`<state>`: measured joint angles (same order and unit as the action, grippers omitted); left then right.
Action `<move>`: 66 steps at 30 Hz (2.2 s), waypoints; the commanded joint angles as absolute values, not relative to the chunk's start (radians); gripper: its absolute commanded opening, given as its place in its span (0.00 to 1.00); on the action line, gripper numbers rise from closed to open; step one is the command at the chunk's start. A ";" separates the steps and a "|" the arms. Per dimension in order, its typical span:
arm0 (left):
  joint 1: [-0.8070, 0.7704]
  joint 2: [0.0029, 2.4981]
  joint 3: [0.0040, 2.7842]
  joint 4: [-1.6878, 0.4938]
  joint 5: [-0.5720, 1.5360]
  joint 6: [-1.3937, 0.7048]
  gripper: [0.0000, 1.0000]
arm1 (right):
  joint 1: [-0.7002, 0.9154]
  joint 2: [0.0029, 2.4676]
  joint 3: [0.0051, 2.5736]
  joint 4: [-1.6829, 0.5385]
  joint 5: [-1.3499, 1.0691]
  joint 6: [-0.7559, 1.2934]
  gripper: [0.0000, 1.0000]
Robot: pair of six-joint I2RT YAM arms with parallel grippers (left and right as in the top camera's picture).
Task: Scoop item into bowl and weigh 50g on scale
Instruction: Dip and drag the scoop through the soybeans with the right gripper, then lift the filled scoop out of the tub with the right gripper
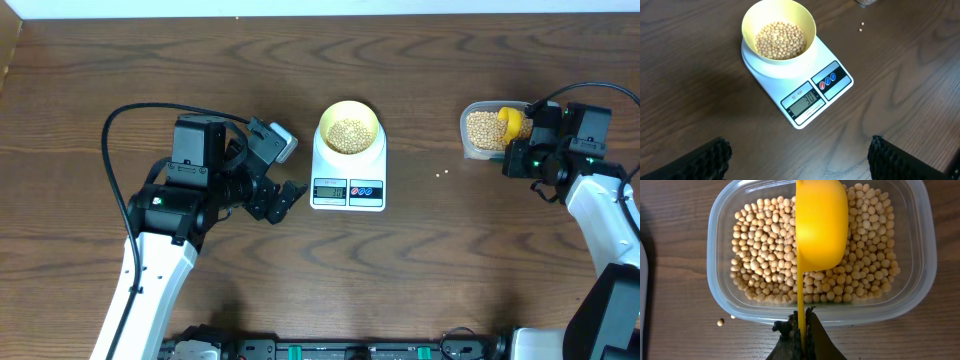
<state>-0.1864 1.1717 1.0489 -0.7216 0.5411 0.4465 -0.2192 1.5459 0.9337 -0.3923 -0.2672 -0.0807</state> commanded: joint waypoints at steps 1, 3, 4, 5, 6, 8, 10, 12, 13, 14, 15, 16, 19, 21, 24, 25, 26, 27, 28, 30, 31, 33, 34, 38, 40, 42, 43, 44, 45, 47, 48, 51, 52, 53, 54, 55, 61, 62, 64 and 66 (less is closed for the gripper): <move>-0.189 1.176 1.044 -0.720 0.550 0.459 0.89 | -0.200 1.559 0.927 -0.392 -0.262 -0.072 0.01; -0.189 1.176 1.044 -0.720 0.550 0.459 0.89 | -0.189 1.565 0.927 -0.392 -0.262 -0.060 0.01; -0.189 1.176 1.044 -0.720 0.550 0.459 0.89 | -0.184 1.569 0.927 -0.392 -0.261 -0.051 0.01; -0.189 1.176 1.044 -0.720 0.550 0.459 0.89 | -0.179 1.574 0.927 -0.392 -0.261 -0.043 0.01; -0.189 1.176 1.044 -0.720 0.550 0.459 0.89 | -0.176 1.579 0.927 -0.392 -0.262 -0.037 0.01; -0.189 1.176 1.044 -0.720 0.550 0.459 0.89 | -0.167 1.591 0.927 -0.384 -0.262 -0.025 0.01; -0.189 1.176 1.044 -0.720 0.550 0.459 0.89 | -0.155 1.607 0.927 -0.374 -0.269 -0.018 0.01; -0.189 1.176 1.044 -0.720 0.550 0.459 0.89 | -0.144 1.621 0.927 -0.369 -0.269 -0.014 0.01; -0.189 1.176 1.044 -0.720 0.550 0.459 0.89 | -0.140 1.624 0.927 -0.368 -0.268 -0.011 0.01; -0.189 1.176 1.044 -0.720 0.550 0.459 0.89 | -0.136 1.628 0.927 -0.366 -0.268 -0.011 0.01; -0.189 1.176 1.044 -0.720 0.550 0.459 0.89 | -0.136 1.628 0.927 -0.365 -0.269 -0.011 0.01; -0.189 1.176 1.044 -0.720 0.550 0.459 0.89 | -0.136 1.628 0.927 -0.361 -0.270 0.001 0.01; -0.189 1.176 1.044 -0.720 0.550 0.459 0.89 | -0.137 1.628 0.927 -0.340 -0.280 0.008 0.01; -0.189 1.176 1.044 -0.720 0.550 0.459 0.89 | -0.137 1.628 0.927 -0.321 -0.299 0.009 0.01; -0.189 1.176 1.044 -0.720 0.550 0.459 0.89 | -0.137 1.628 0.927 -0.295 -0.316 0.031 0.01; -0.189 1.176 1.044 -0.720 0.550 0.459 0.89 | -0.137 1.628 0.927 -0.290 -0.328 0.031 0.01; -0.189 1.176 1.044 -0.720 0.550 0.459 0.89 | -0.137 1.628 0.927 -0.287 -0.338 0.036 0.01; -0.189 1.176 1.044 -0.720 0.550 0.459 0.89 | -0.137 1.628 0.927 -0.286 -0.347 0.043 0.01; -0.189 1.176 1.044 -0.720 0.550 0.459 0.89 | -0.137 1.628 0.927 -0.287 -0.353 0.048 0.01; -0.189 1.176 1.044 -0.720 0.550 0.459 0.88 | -0.137 1.628 0.927 -0.289 -0.368 0.048 0.01; -0.189 1.176 1.044 -0.720 0.550 0.459 0.89 | -0.137 1.628 0.927 -0.288 -0.373 0.049 0.01; -0.189 1.176 1.044 -0.720 0.550 0.459 0.89 | -0.137 1.628 0.927 -0.288 -0.374 0.049 0.01; -0.189 1.176 1.044 -0.720 0.550 0.459 0.89 | -0.137 1.628 0.927 -0.288 -0.374 0.048 0.01; -0.189 1.176 1.044 -0.720 0.550 0.459 0.89 | -0.137 1.628 0.927 -0.288 -0.379 0.049 0.01; -0.189 1.176 1.044 -0.720 0.550 0.459 0.89 | -0.137 1.628 0.927 -0.288 -0.390 0.048 0.01; -0.189 1.176 1.044 -0.720 0.550 0.459 0.89 | -0.138 1.628 0.927 -0.288 -0.408 0.048 0.01; -0.189 1.176 1.044 -0.720 0.550 0.459 0.89 | -0.138 1.628 0.927 -0.288 -0.420 0.048 0.01; -0.189 1.176 1.044 -0.720 0.550 0.459 0.89 | -0.139 1.628 0.927 -0.288 -0.429 0.049 0.01; -0.189 1.176 1.044 -0.720 0.550 0.459 0.89 | -0.141 1.628 0.927 -0.289 -0.436 0.049 0.01; -0.189 1.176 1.044 -0.720 0.550 0.459 0.89 | -0.147 1.628 0.927 -0.288 -0.458 0.049 0.01; -0.189 1.176 1.044 -0.720 0.550 0.459 0.89 | -0.151 1.628 0.927 -0.288 -0.469 0.049 0.01; -0.189 1.176 1.044 -0.720 0.550 0.459 0.89 | -0.168 1.628 0.927 -0.288 -0.508 0.049 0.01; -0.189 1.176 1.044 -0.720 0.550 0.459 0.89 | -0.173 1.628 0.927 -0.288 -0.516 0.052 0.01; -0.189 1.176 1.044 -0.720 0.550 0.459 0.89 | -0.180 1.628 0.927 -0.288 -0.524 0.053 0.01; -0.189 1.176 1.044 -0.720 0.550 0.459 0.89 | -0.187 1.628 0.927 -0.288 -0.533 0.053 0.01; -0.189 1.176 1.044 -0.720 0.550 0.459 0.89 | -0.195 1.628 0.927 -0.288 -0.541 0.056 0.01; -0.189 1.176 1.044 -0.720 0.550 0.459 0.89 | -0.231 1.628 0.927 -0.288 -0.580 0.057 0.01; -0.189 1.176 1.044 -0.720 0.550 0.459 0.89 | -0.235 1.628 0.927 -0.288 -0.582 0.057 0.01; -0.189 1.176 1.044 -0.720 0.550 0.459 0.89 | -0.242 1.628 0.927 -0.288 -0.584 0.057 0.01; -0.189 1.176 1.044 -0.720 0.550 0.459 0.89 | -0.246 1.628 0.927 -0.288 -0.588 0.056 0.01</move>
<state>-0.1864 1.1717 1.0489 -0.7216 0.5411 0.4465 -0.2405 1.6215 0.9264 -0.2985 -0.5385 0.0528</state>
